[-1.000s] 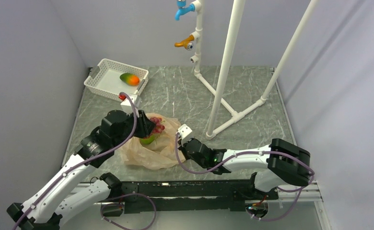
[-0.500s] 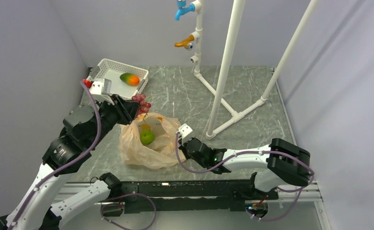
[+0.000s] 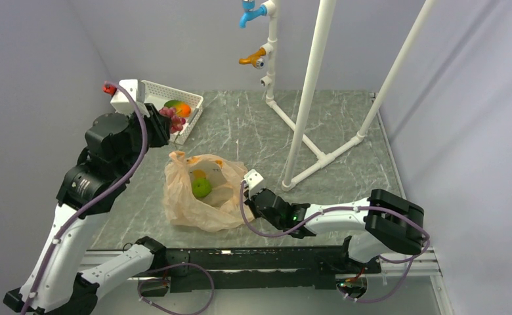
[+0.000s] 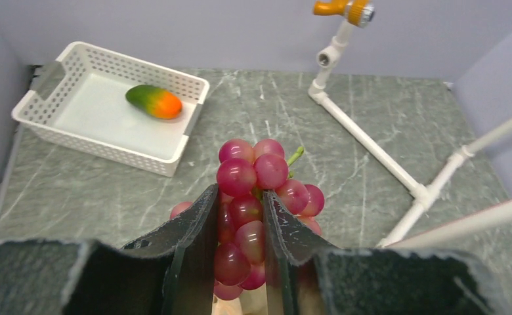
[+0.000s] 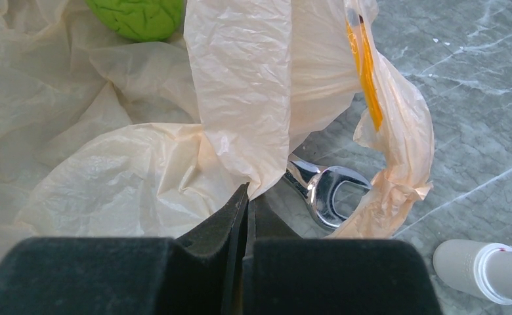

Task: Take the fake fruits out of the plastic bag
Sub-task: Place the fake fruit in the bin.

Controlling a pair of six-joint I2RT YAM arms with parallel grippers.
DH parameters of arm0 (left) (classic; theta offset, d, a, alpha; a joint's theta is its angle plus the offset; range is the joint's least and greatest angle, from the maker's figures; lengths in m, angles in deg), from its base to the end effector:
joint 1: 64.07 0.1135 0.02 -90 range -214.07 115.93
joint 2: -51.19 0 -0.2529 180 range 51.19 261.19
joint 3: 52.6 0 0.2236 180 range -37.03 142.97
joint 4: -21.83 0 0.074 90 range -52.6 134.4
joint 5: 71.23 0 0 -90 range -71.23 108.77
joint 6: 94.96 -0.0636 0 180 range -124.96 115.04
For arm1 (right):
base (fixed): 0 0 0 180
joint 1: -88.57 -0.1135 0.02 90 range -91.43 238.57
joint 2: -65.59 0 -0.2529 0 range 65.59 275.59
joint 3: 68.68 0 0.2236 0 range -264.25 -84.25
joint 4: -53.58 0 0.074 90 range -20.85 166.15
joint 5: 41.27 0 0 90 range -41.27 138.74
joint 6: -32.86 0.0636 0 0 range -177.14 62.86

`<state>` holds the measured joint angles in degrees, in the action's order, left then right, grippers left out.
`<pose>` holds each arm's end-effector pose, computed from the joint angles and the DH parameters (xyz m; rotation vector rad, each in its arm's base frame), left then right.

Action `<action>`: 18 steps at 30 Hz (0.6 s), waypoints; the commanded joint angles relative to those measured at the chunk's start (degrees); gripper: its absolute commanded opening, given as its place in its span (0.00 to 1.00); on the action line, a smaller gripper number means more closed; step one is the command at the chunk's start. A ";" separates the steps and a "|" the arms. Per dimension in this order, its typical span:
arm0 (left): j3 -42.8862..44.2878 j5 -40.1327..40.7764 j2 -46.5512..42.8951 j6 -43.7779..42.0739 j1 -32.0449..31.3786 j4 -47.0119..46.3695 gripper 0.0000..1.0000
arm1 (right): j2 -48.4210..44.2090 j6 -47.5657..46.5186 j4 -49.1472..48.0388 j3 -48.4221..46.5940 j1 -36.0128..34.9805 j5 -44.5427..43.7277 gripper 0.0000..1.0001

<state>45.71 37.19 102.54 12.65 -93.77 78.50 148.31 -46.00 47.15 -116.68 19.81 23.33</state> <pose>0.1377 -0.0554 0.4518 -0.0530 1.7419 -0.3279 0.1296 0.2581 0.1747 -0.7356 1.9021 0.4262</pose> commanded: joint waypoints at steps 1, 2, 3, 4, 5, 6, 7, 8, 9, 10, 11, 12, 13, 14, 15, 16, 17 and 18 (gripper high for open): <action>3.43 0.26 2.87 -2.81 4.41 0.26 0.19 | 0.29 0.01 -2.17 -0.81 0.16 -0.42 0.03; 3.54 -0.25 3.60 -2.97 5.66 -0.05 0.19 | 0.15 0.03 -1.95 -0.90 0.12 -0.43 0.03; 3.52 -0.71 4.50 -3.08 7.13 -0.32 0.18 | -0.11 0.07 -1.97 -0.85 0.14 -0.31 0.03; 3.37 -1.18 5.31 -2.98 8.75 -0.74 0.18 | -0.26 0.00 -1.96 -0.87 0.11 -0.20 0.03; 3.06 -1.87 6.01 -2.81 10.50 -1.44 0.18 | -0.41 -0.11 -1.89 -0.96 0.15 0.05 0.03; 2.59 -2.71 6.63 -2.47 12.52 -2.65 0.18 | -0.60 -0.21 -1.69 -0.97 0.14 0.28 0.03; 2.00 -3.96 7.23 -2.05 14.67 -3.68 0.18 | -0.69 -0.19 -1.54 -1.08 0.09 0.46 0.03; 1.34 -5.24 7.80 -1.31 17.27 -4.72 0.18 | -0.87 -0.02 -1.40 -1.11 0.19 0.88 0.03; 0.60 -6.95 8.48 -0.62 19.89 -5.85 0.18 | -1.08 -0.08 -1.49 -1.00 0.17 1.32 0.03; -0.02 -8.37 9.21 0.42 22.46 -6.66 0.18 | -1.24 -0.13 -1.80 -0.81 0.12 1.67 0.03; -0.40 -10.25 10.22 1.63 25.20 -7.17 0.18 | -1.09 -0.02 -2.05 -0.72 0.11 1.93 0.03; -0.84 -12.34 11.23 2.32 27.38 -8.08 0.17 | -0.71 0.00 -1.89 -0.99 0.16 2.03 0.03; -1.52 -14.21 12.36 2.75 29.12 -9.33 0.17 | -0.25 0.01 -1.56 -1.55 0.14 2.10 0.03; -2.12 -15.60 13.44 3.16 31.01 -10.83 0.17 | 0.11 -0.11 -1.10 -2.02 0.14 2.11 0.03; -2.75 -16.96 14.68 3.68 32.79 -12.83 0.18 | 0.40 -0.23 -0.86 -2.29 0.16 2.26 0.03; -3.09 -17.77 16.24 4.16 34.13 -14.50 0.18 | 0.48 -0.24 -1.01 -2.26 0.11 2.36 0.03; -2.72 -18.98 17.88 4.93 35.33 -15.22 0.17 | 0.40 -0.19 -1.32 -2.08 0.19 2.52 0.03; -1.97 -19.70 20.00 5.67 36.40 -15.84 0.17 | 0.30 -0.20 -1.83 -1.81 0.20 2.67 0.03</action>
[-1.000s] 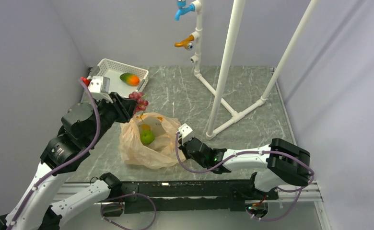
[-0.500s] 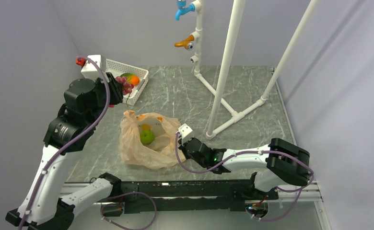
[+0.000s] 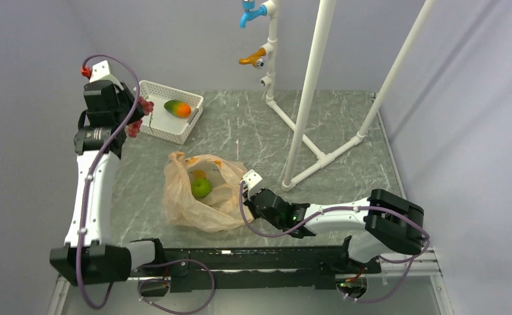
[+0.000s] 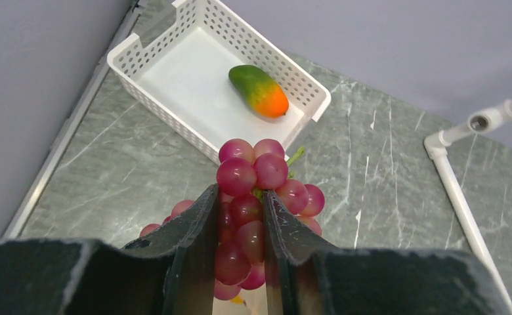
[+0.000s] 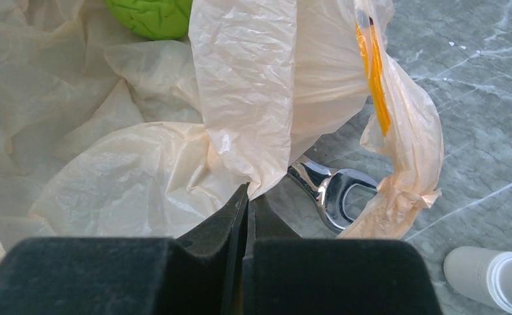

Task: Take the fake fruits out of the plastic bag
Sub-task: Place the fake fruit in the bin.

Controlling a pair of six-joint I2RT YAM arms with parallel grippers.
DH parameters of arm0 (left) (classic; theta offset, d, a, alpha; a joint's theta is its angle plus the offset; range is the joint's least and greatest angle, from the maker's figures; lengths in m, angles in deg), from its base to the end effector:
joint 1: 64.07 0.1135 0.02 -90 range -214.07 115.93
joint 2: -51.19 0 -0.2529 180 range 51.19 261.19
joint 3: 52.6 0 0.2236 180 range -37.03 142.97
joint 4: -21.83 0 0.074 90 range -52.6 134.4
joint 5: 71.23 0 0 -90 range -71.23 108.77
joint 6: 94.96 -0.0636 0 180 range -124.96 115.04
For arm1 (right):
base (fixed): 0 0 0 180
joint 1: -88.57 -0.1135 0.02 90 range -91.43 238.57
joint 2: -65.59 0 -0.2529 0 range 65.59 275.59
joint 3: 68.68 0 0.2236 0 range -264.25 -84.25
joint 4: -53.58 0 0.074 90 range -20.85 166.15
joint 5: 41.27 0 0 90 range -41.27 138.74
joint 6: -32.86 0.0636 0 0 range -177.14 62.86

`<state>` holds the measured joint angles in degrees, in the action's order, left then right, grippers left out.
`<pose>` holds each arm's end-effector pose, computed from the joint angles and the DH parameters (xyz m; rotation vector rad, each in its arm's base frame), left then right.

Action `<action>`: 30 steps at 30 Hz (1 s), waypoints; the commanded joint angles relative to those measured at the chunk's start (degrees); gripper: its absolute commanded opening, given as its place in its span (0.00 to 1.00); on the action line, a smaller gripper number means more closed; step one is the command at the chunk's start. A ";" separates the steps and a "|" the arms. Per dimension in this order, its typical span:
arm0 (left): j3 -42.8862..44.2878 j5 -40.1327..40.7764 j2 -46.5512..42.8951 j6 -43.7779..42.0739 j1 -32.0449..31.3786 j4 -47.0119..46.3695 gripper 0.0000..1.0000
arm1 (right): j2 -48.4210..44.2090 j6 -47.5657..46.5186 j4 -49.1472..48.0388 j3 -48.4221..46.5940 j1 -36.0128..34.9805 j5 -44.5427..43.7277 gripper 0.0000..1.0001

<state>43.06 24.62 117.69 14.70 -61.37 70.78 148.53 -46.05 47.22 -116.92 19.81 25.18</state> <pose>0.2430 0.0179 0.4079 -0.4386 1.8647 -0.1017 0.1285 0.2603 0.1744 -0.7598 1.9052 0.4543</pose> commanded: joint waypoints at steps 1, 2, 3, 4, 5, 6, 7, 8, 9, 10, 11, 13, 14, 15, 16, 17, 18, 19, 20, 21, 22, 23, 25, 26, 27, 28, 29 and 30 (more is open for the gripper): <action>1.27 -8.18 6.84 4.28 4.92 -8.98 0.17 | 0.13 -0.12 -1.74 -1.72 0.20 1.03 0.03; 1.85 -9.70 9.64 5.15 5.86 -10.30 0.17 | 0.06 -0.10 -1.38 -1.92 0.17 1.27 0.03; 2.20 -11.49 11.68 5.96 6.68 -12.22 0.17 | -0.11 -0.15 -1.04 -2.08 0.23 1.36 0.03; 2.59 -13.46 13.97 6.79 7.43 -13.90 0.17 | -0.47 -0.09 -1.09 -1.98 0.20 1.45 0.03; 3.11 -15.26 16.10 7.74 8.07 -15.60 0.17 | -0.85 0.01 -1.66 -1.47 0.20 1.64 0.03; 3.63 -17.06 18.44 8.66 8.74 -17.16 0.17 | -1.21 0.25 -2.19 -1.01 0.19 1.78 0.03; 4.26 -19.18 20.54 10.32 9.33 -18.84 0.17 | -1.31 0.37 -2.33 -0.85 0.19 2.03 0.04; 4.67 -20.72 22.41 11.42 9.76 -20.76 0.17 | -1.32 0.46 -1.83 -1.08 0.20 2.22 0.03; 5.02 -22.38 24.42 12.24 10.15 -23.95 0.19 | -1.39 0.57 -1.25 -1.41 0.20 2.55 0.03; 5.67 -23.44 26.19 12.74 10.35 -26.05 0.20 | -1.56 0.59 -1.06 -1.47 0.20 3.03 0.04; 6.72 -23.58 28.34 13.17 10.38 -27.03 0.23 | -2.01 0.53 -1.62 -1.14 0.19 3.54 0.04; 10.09 -23.81 33.24 13.64 10.43 -28.12 0.31 | -2.19 0.72 -2.76 -0.28 0.19 3.27 0.06; 12.87 -24.67 36.40 13.10 10.43 -28.30 0.33 | -1.86 0.72 -2.29 -0.75 0.24 2.98 0.06; 16.32 -26.17 39.70 11.72 10.54 -28.21 0.35 | -1.60 0.74 -1.45 -1.36 0.23 2.91 0.06; 20.22 -27.38 43.44 10.58 10.69 -27.32 0.39 | -1.42 0.68 -0.93 -1.66 0.28 3.07 0.06; 24.42 -27.83 46.83 10.08 10.95 -24.75 0.45 | -1.57 0.61 -1.14 -1.37 0.21 3.57 0.06; 29.18 -27.83 50.39 9.95 11.40 -20.83 0.56 | -1.76 0.58 -1.77 -0.90 0.21 3.90 0.07; 33.10 -27.79 53.22 10.07 11.88 -17.39 0.67 | -2.00 0.62 -2.28 -0.41 0.21 3.86 0.07; 36.18 -27.93 55.10 10.58 12.49 -14.85 0.75 | -2.01 0.82 -2.17 -0.39 0.22 3.60 0.07; 37.24 -28.25 55.75 11.28 12.91 -13.74 0.82 | -1.99 0.81 -1.64 -0.69 0.21 3.24 0.08; 36.71 -28.41 55.17 11.98 13.20 -13.20 0.87 | -1.95 0.61 -1.11 -1.04 0.20 2.93 0.07; 34.59 -28.08 53.56 12.54 13.23 -13.38 0.89 | -2.09 0.43 -1.02 -1.11 0.17 2.88 0.08; 27.15 -29.00 47.12 13.92 13.24 -16.35 0.89 | -2.49 0.20 -1.94 -0.52 0.20 2.86 0.08; 21.69 -30.07 43.56 14.65 13.23 -17.66 0.89 | -2.34 0.28 -2.00 -0.49 0.28 2.63 0.09; 17.73 -30.75 39.73 15.01 13.27 -18.94 0.89 | -2.02 0.31 -1.73 -0.76 0.28 2.34 0.09; 13.72 -31.82 35.94 15.71 13.21 -21.00 0.88 | -1.67 0.29 -1.34 -1.19 0.28 2.22 0.09; 9.17 -33.31 31.52 16.56 13.13 -23.07 0.88 | -1.25 0.25 -1.04 -1.56 0.26 2.36 0.09; 4.94 -34.94 26.92 17.41 13.08 -25.77 0.88 | -1.02 0.15 -0.93 -1.79 0.25 2.63 0.09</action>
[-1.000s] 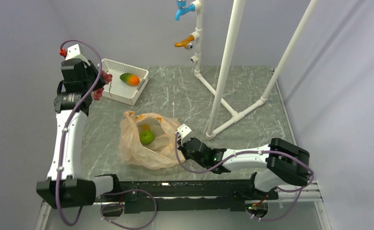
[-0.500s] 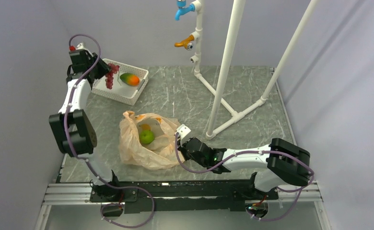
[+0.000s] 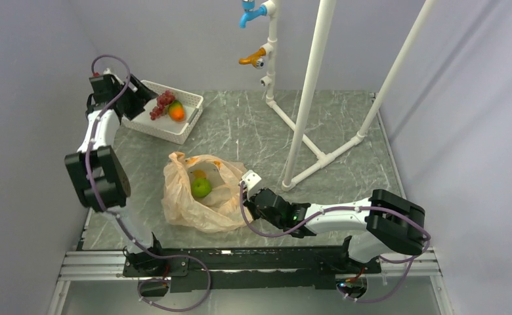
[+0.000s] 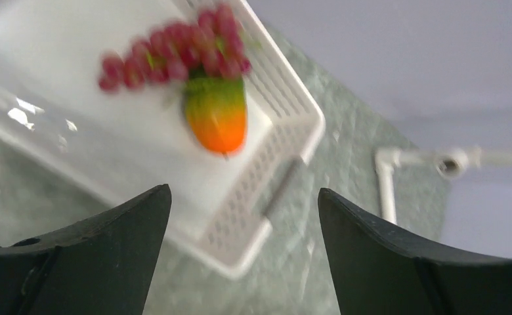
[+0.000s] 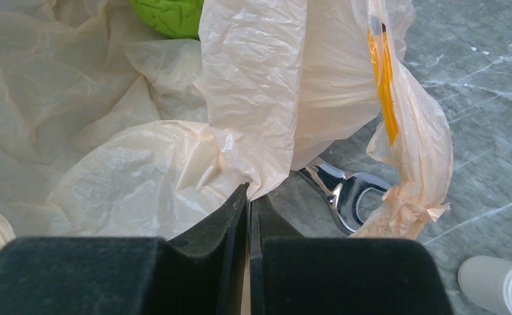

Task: Take the fake fruits out of the plastic bag
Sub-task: Place the fake fruit in the bin, then adjust the plastic bag at the center of the board.

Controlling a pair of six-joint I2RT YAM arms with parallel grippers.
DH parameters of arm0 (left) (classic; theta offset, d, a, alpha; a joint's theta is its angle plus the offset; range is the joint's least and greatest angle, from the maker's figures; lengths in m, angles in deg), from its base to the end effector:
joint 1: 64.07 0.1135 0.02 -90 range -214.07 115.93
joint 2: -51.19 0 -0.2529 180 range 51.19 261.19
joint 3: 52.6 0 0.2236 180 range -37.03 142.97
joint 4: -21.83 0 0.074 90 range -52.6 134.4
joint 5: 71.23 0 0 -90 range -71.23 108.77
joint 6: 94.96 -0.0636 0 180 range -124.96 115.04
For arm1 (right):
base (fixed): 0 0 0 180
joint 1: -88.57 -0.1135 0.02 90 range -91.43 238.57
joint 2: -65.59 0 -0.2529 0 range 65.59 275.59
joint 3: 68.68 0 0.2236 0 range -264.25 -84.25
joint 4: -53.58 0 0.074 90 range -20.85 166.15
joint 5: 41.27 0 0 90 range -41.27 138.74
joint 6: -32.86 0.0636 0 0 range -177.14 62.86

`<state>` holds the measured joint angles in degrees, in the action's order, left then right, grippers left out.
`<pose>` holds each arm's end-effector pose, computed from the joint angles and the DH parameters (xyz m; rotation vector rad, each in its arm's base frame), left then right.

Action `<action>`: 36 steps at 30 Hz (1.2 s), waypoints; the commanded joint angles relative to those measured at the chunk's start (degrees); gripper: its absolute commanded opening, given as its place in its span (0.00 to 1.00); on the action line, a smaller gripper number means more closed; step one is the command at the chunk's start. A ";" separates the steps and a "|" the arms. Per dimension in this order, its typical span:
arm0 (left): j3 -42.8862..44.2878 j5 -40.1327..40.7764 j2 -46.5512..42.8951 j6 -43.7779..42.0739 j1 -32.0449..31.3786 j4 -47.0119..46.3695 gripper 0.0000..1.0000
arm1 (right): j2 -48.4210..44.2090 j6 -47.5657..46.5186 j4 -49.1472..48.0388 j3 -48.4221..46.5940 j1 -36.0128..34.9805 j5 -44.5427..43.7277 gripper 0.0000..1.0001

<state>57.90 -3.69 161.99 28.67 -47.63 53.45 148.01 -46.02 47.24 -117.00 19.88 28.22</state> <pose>0.4347 0.1029 0.2785 -0.6869 2.0243 -0.5934 0.1261 0.2621 0.1766 -0.7901 1.9027 0.5090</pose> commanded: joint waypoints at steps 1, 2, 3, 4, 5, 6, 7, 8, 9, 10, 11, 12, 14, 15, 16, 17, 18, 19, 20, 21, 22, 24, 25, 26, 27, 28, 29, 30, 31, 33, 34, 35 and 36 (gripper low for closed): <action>-14.18 -8.46 -21.78 4.39 -0.63 -10.23 0.87 | -0.32 0.05 -1.23 -1.77 0.16 -0.24 0.09; -17.69 -9.83 -26.19 5.24 -0.62 -11.57 0.86 | -0.20 0.15 -1.33 -1.71 0.20 -0.33 0.09; -21.03 -11.20 -30.13 6.11 -0.68 -13.20 0.86 | -0.06 0.24 -1.36 -1.62 0.15 -0.49 0.08; -23.47 -13.60 -33.87 6.91 -0.69 -14.57 0.86 | 0.09 0.25 -1.18 -1.80 0.21 -0.64 0.09; -25.08 -16.43 -36.75 6.81 -0.93 -14.67 0.85 | 0.00 0.22 -0.87 -2.04 0.20 -0.72 0.09; -25.92 -18.17 -39.82 5.18 -1.69 -12.82 0.85 | -0.25 0.07 -0.73 -2.04 0.12 -0.64 0.09; -26.11 -18.15 -42.79 2.50 -2.82 -9.46 0.85 | -0.69 0.15 -0.94 -1.68 0.13 -0.47 0.09; -26.19 -16.63 -45.45 -0.74 -4.66 -4.67 0.84 | -1.19 0.16 -1.30 -1.20 0.15 -0.49 0.09; -26.18 -13.54 -48.18 -3.98 -6.75 0.31 0.84 | -1.63 0.25 -1.68 -0.84 0.16 -0.64 0.09; -26.38 -10.05 -50.83 -6.65 -8.63 4.83 0.83 | -2.21 0.38 -1.79 -0.59 0.24 -0.87 0.09; -27.49 -6.86 -53.51 -8.60 -10.56 8.40 0.83 | -2.51 0.46 -1.78 -0.46 0.22 -1.32 0.09; -29.30 -4.17 -56.54 -9.78 -12.09 10.38 0.82 | -2.89 0.53 -1.74 -0.39 0.19 -1.70 0.09; -33.87 -3.57 -62.72 -10.59 -14.24 12.40 0.82 | -3.78 0.53 -2.36 0.33 0.20 -2.05 0.09; -36.56 -4.60 -65.52 -10.08 -15.12 12.01 0.82 | -4.12 0.64 -2.73 0.68 0.24 -2.07 0.09; -39.03 -6.07 -68.17 -9.40 -15.94 11.50 0.81 | -4.45 0.71 -3.05 1.01 0.16 -2.12 0.09; -41.48 -7.53 -70.24 -8.69 -16.87 11.41 0.79 | -4.68 0.68 -3.43 1.29 0.21 -2.12 0.08; -42.62 -8.45 -71.73 -7.95 -18.41 11.89 0.78 | -4.80 0.65 -3.88 1.56 0.14 -1.82 0.03; -43.10 -9.56 -72.13 -8.23 -19.66 13.49 0.77 | -5.01 0.52 -4.49 1.86 0.26 -1.44 0.00; -43.16 -9.61 -72.09 -8.79 -20.94 15.60 0.76 | -5.17 0.57 -5.09 2.19 0.18 -0.86 0.00; -43.29 -8.78 -71.98 -9.25 -22.48 17.77 0.74 | -5.28 0.45 -5.56 2.39 0.17 -0.23 0.00; -43.74 -7.63 -72.15 -9.38 -24.01 19.16 0.73 | -5.54 0.33 -6.01 2.62 0.14 0.41 0.00; -44.90 -5.47 -72.64 -8.99 -28.74 20.00 0.69 | -6.18 0.00 -7.27 3.63 0.13 1.20 0.00; -45.49 -3.31 -73.02 -8.45 -30.81 19.94 0.68 | -6.70 -0.17 -8.02 4.11 0.17 1.33 0.00; -46.33 -1.26 -73.35 -7.51 -32.70 19.64 0.66 | -7.02 -0.17 -8.67 4.69 0.14 1.44 0.00; -47.27 1.51 -73.39 -6.08 -34.49 19.40 0.64 | -7.38 -0.40 -9.22 5.14 0.13 1.63 0.00; -47.85 3.30 -72.94 -4.89 -36.01 19.46 0.64 | -7.69 -0.51 -9.78 5.49 0.20 2.11 0.00; -47.96 4.44 -71.80 -4.03 -37.67 19.83 0.62 | -7.92 -0.69 -10.41 5.89 0.06 2.71 0.00; -47.69 6.53 -70.51 -3.22 -39.70 20.34 0.60 | -8.04 -0.88 -10.96 6.20 0.13 3.50 0.00; -47.15 8.72 -69.19 -2.48 -42.23 20.97 0.59 | -8.02 -1.10 -11.30 6.36 0.02 4.07 0.00; -45.79 14.64 -66.40 -2.37 -48.39 21.67 0.58 | -7.69 -1.36 -10.89 6.12 -0.19 4.31 0.00; -44.98 17.98 -64.39 -2.49 -51.39 22.46 0.58 | -7.64 -1.45 -10.65 6.00 -0.21 4.19 0.00; -44.22 20.40 -62.26 -2.73 -53.62 22.96 0.59 | -7.67 -1.53 -10.66 5.97 -0.30 4.15 0.00; -43.62 21.17 -60.07 -3.29 -54.94 23.12 0.59 | -7.85 -1.53 -10.88 6.11 -0.35 4.25 0.00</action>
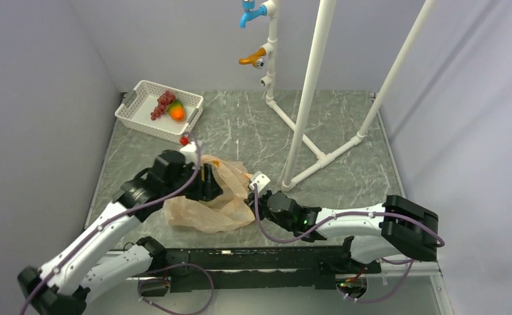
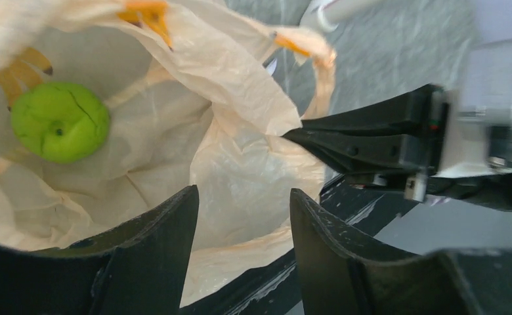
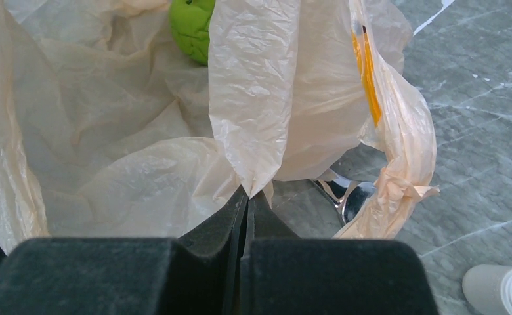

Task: Take the fake fruits out of the plastic bag
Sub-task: Adjust the plastic bag at the center of the board.

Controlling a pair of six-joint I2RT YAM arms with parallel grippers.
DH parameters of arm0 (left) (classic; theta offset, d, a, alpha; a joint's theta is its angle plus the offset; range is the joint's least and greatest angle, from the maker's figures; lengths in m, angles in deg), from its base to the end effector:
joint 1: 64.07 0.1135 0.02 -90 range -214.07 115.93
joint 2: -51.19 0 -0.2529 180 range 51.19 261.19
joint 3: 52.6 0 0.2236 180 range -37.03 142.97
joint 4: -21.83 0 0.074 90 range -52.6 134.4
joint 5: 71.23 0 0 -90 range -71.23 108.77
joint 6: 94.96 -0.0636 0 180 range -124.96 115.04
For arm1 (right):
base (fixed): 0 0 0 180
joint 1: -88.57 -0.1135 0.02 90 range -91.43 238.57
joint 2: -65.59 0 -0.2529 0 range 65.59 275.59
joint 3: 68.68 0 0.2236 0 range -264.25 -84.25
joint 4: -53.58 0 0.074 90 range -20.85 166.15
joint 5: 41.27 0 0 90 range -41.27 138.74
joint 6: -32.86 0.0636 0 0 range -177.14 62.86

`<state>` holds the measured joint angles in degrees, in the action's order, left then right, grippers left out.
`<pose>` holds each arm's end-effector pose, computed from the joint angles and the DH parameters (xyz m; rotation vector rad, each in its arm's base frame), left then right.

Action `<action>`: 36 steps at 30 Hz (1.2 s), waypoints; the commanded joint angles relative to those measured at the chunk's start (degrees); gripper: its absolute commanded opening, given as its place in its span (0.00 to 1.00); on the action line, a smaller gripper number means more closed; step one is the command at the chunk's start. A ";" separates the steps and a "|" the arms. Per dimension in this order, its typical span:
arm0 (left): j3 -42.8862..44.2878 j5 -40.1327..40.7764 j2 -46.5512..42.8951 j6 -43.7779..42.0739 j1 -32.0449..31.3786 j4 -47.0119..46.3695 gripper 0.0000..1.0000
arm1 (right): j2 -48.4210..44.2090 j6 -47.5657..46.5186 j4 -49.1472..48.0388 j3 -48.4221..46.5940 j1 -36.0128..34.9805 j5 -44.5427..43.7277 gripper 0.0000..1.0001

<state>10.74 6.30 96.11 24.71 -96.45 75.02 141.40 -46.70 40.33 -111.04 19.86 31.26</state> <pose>0.1319 -0.0999 0.2851 0.1847 2.2831 -0.8307 0.1162 0.2455 0.1889 -0.7659 1.8027 0.6349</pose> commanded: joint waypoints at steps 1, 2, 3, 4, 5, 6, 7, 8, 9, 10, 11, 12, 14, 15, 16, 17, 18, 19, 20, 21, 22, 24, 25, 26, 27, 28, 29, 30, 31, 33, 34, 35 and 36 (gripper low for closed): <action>4.00 11.50 8.34 0.21 -6.98 1.27 0.59 | -1.51 -1.04 -4.34 0.40 -0.36 1.45 0.00; 3.78 12.14 10.51 0.18 -7.37 0.67 0.59 | -1.91 -1.41 -5.20 0.89 -0.43 2.10 0.00; 2.80 12.28 12.22 0.57 -7.57 -0.47 0.58 | -2.26 -1.77 -6.01 1.43 -0.58 2.78 0.00; 1.65 14.29 13.50 1.76 -7.48 -0.96 0.55 | -2.65 -2.26 -6.51 1.69 -0.95 3.16 0.00; 0.65 16.83 13.97 3.17 -7.45 -0.93 0.54 | -2.90 -2.66 -6.66 1.84 -1.51 2.75 0.00; -0.47 19.11 13.62 4.98 -7.44 -0.59 0.53 | -3.06 -3.13 -6.67 1.94 -2.12 1.86 0.00; -1.78 21.02 12.65 6.69 -7.43 -0.47 0.52 | -3.26 -3.57 -6.75 2.11 -2.58 0.95 0.00; -3.37 22.29 11.32 8.40 -7.43 -0.82 0.51 | -3.41 -3.87 -6.75 2.23 -2.85 0.57 0.00; -5.21 22.96 9.96 9.81 -7.38 -1.21 0.50 | -3.67 -4.35 -6.84 2.38 -3.10 0.87 0.00; -7.03 23.15 8.91 11.04 -7.44 -1.20 0.48 | -3.92 -4.97 -7.24 2.58 -3.48 1.13 0.00; -8.84 23.42 7.86 12.63 -7.51 -0.46 0.45 | -4.06 -5.66 -7.58 2.75 -3.94 1.28 0.00; -10.12 24.27 6.96 14.52 -7.51 1.24 0.43 | -4.05 -6.36 -7.93 2.85 -4.50 1.29 0.00; -12.13 26.01 4.59 17.90 -7.62 5.99 0.39 | -3.68 -7.34 -7.93 2.59 -5.54 0.99 0.00; -12.91 27.15 3.10 19.52 -7.79 7.82 0.37 | -3.29 -7.74 -7.73 2.28 -6.01 0.88 0.00; -13.25 28.93 1.33 21.82 -8.35 9.99 0.35 | -3.04 -8.28 -7.66 1.96 -6.45 0.98 0.00; -13.45 31.20 0.19 25.02 -9.09 11.82 0.34 | -2.55 -8.98 -7.66 1.68 -6.97 1.44 0.00; -13.63 34.12 -0.47 27.15 -10.19 13.40 0.34 | -1.98 -9.62 -7.51 1.23 -7.76 1.74 0.00; -13.93 35.86 -0.74 29.14 -11.08 14.30 0.35 | -1.15 -9.87 -7.28 0.69 -8.56 2.04 0.00; -14.19 37.23 -0.41 30.75 -11.63 14.87 0.36 | -0.18 -11.70 -6.76 -0.25 -9.74 1.91 0.00; -14.35 38.04 0.25 31.76 -11.82 14.64 0.36 | 0.85 -12.31 -6.25 -1.09 -10.64 1.27 0.00; -14.20 38.83 1.48 31.99 -11.94 14.01 0.36 | 1.85 -12.69 -5.61 -1.84 -11.21 0.65 0.00; -13.31 40.43 3.82 30.81 -12.45 11.55 0.42 | 3.07 -13.56 -5.29 -2.52 -12.12 0.89 0.00; -12.80 41.50 4.83 30.14 -13.03 10.21 0.52 | 3.56 -13.66 -5.22 -2.66 -12.49 1.13 0.00; -12.31 42.30 5.50 29.63 -13.21 9.00 0.59 | 3.81 -13.81 -5.25 -2.81 -12.69 1.53 0.00; -11.77 43.33 6.12 29.18 -13.19 7.88 0.64 | 4.03 -13.95 -5.28 -2.89 -12.89 1.83 0.00; -11.21 44.57 6.72 28.57 -13.23 6.87 0.68 | 4.26 -14.00 -5.22 -3.04 -13.06 1.97 0.00; -10.61 45.79 7.42 27.55 -13.19 5.80 0.74 | 4.53 -14.12 -5.15 -3.20 -13.20 2.14 0.00; -10.02 47.05 8.21 26.48 -13.23 4.86 0.80 | 4.92 -14.29 -5.11 -3.33 -13.21 2.18 0.00; -9.41 48.20 9.06 25.51 -13.23 3.98 0.83 | 5.14 -14.37 -5.04 -3.54 -13.22 2.30 0.00; -7.67 50.54 10.80 24.55 -13.23 3.10 0.92 | 5.58 -14.32 -4.86 -3.77 -13.28 2.51 0.00; -7.46 51.03 11.55 23.77 -13.17 1.90 0.96 | 5.65 -14.37 -4.85 -3.91 -13.37 2.79 0.00; -7.51 51.16 12.30 22.70 -12.98 0.39 0.98 | 5.68 -14.47 -4.91 -3.88 -13.35 2.95 0.00; -7.51 50.73 13.08 21.72 -12.62 -1.05 0.99 | 5.67 -14.46 -4.86 -3.95 -13.37 2.90 0.00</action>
<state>0.64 52.16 107.15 50.44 -109.39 80.90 146.91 -60.19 36.55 -112.79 6.92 32.90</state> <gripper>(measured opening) 0.966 0.008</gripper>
